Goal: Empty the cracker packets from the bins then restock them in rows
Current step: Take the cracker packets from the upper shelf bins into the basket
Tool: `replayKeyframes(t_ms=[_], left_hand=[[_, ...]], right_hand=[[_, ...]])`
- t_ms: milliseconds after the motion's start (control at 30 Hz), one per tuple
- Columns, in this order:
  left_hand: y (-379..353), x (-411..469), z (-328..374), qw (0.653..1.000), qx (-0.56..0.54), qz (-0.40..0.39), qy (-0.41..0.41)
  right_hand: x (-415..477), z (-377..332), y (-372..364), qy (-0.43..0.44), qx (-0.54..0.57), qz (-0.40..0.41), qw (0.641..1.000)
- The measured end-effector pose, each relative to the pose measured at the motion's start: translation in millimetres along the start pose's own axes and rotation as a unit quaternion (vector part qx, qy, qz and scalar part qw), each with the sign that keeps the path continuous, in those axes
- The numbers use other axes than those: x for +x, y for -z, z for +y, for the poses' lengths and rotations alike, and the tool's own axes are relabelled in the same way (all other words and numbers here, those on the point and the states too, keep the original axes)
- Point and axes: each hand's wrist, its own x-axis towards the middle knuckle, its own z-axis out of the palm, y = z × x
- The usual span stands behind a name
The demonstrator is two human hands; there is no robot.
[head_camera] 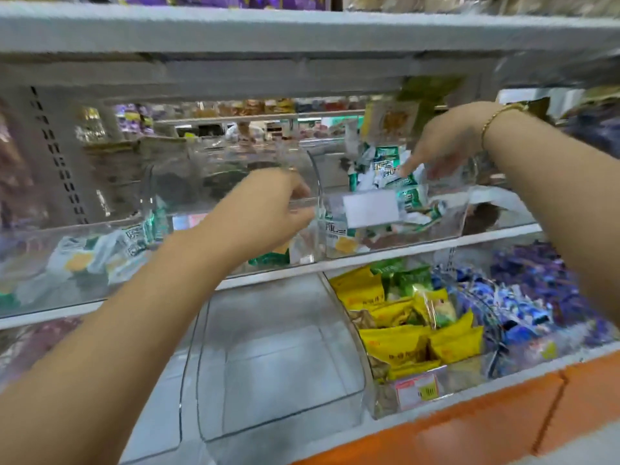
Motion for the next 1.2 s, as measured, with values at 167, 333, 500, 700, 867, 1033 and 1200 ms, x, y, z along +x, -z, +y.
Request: replayKeyframes(t_ms=[167, 333, 500, 700, 867, 1033, 1200], left_hand=[[-1, 20, 5, 0.997, -0.035, 0.052, -0.045], [0, 74, 28, 0.992, -0.087, -0.001, -0.092], [-12, 124, 38, 0.983, -0.027, -0.164, -0.081], [-24, 150, 42, 0.966, -0.056, -0.251, -0.013], [-34, 158, 47, 0.956, -0.047, -0.291, 0.007], [-44, 162, 46, 0.952, -0.044, -0.301, 0.03], [-24, 166, 40, 0.955, -0.09, -0.275, 0.061]], right_hand=[[30, 12, -3, 0.003, -0.032, -0.122, 0.992], [40, 10, -9, 0.034, -0.025, -0.142, 0.989], [49, 4, -11, 0.056, -0.056, -0.117, 0.99], [60, 11, -21, 0.083, -0.094, -0.136, 0.983], [64, 14, -21, 0.126, -0.124, -0.069, 0.982], [58, 17, -29, 0.183, -0.179, 0.006, 0.967], [35, 40, -4, 0.198, -0.037, 0.114, 0.973]])
